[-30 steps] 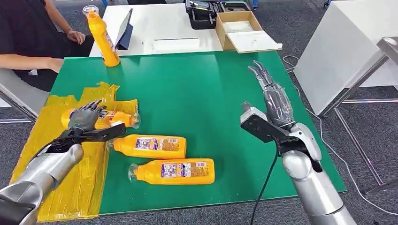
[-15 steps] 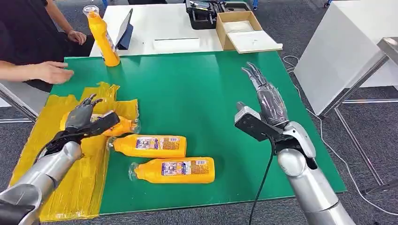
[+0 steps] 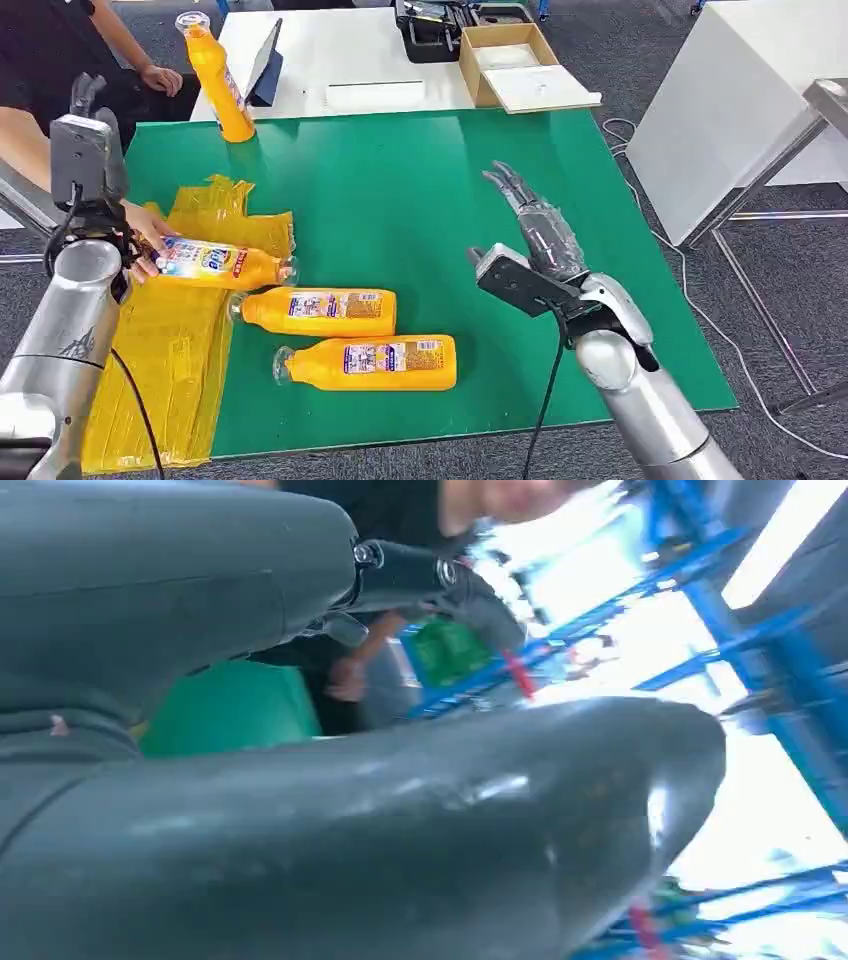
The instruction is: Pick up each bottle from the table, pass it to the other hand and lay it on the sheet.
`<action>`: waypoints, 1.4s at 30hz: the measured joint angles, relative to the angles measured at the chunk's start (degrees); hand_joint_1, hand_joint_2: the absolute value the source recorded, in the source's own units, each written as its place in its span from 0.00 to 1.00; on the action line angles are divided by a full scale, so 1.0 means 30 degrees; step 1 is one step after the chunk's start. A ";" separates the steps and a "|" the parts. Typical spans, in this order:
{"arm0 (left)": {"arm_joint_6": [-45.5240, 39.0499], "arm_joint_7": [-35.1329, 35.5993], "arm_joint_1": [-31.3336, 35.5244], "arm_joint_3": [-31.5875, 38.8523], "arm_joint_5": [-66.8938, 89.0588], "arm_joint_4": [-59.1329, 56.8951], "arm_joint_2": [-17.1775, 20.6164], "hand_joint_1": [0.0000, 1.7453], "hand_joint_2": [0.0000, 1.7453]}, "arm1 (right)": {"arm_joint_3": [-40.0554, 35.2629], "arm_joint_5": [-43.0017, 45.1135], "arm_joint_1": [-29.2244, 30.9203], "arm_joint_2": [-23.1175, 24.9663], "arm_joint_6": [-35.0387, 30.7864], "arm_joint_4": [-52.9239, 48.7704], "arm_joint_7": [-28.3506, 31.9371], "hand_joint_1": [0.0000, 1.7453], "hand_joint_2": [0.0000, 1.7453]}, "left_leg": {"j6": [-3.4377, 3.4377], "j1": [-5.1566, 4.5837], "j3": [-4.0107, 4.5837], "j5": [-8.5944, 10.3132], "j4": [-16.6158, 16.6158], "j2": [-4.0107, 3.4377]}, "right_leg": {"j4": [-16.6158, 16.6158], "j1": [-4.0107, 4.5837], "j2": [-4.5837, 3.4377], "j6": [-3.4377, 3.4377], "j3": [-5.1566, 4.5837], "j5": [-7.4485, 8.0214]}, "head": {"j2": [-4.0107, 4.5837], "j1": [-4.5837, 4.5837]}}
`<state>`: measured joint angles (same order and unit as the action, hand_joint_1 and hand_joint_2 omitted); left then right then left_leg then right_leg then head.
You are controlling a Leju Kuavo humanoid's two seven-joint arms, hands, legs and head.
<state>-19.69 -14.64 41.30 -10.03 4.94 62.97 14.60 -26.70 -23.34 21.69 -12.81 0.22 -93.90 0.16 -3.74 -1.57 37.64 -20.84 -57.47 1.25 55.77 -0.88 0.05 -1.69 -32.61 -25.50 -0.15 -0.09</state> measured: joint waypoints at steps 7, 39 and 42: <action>-0.0306 -0.0174 0.0060 -0.0189 -0.0444 0.1274 0.0000 0.00 0.00 | -0.1146 0.0000 -0.0003 0.0000 0.0139 -0.0102 -0.0460 0.00 1.00 | 0.0017 0.0002 -0.0009 0.0013 0.0001 -0.0002 | 0.0000 -0.0002 -0.0001 0.0001 0.0005 0.0002 | 0.0000 -0.0007; -0.1377 0.0692 -0.0181 -0.1333 -0.1500 0.2403 0.0386 0.00 0.00 | -0.8445 -0.1341 0.2989 0.2026 0.2892 0.2382 -0.5762 0.00 1.00 | 0.0030 0.0021 -0.0006 0.0020 0.0009 0.0003 | 0.0003 0.0001 -0.0001 0.0006 0.0027 0.0001 | 0.0000 0.0007; -0.1370 0.0816 -0.0233 -0.1384 -0.1471 0.2490 0.0386 0.00 0.00 | -0.9015 -0.1662 0.2800 0.2091 0.2951 0.2463 -0.6252 0.00 1.00 | 0.0030 0.0021 -0.0006 0.0021 0.0009 0.0003 | 0.0004 0.0001 -0.0001 0.0006 0.0026 0.0002 | 0.0000 0.0000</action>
<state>-23.80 -12.20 40.60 -14.19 0.52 70.45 15.76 -53.75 -28.33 30.09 -6.54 9.07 -86.51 -18.60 -3.65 -1.50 37.62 -20.77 -57.44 1.26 55.78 -0.88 0.05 -1.67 -32.53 -25.50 -0.15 -0.09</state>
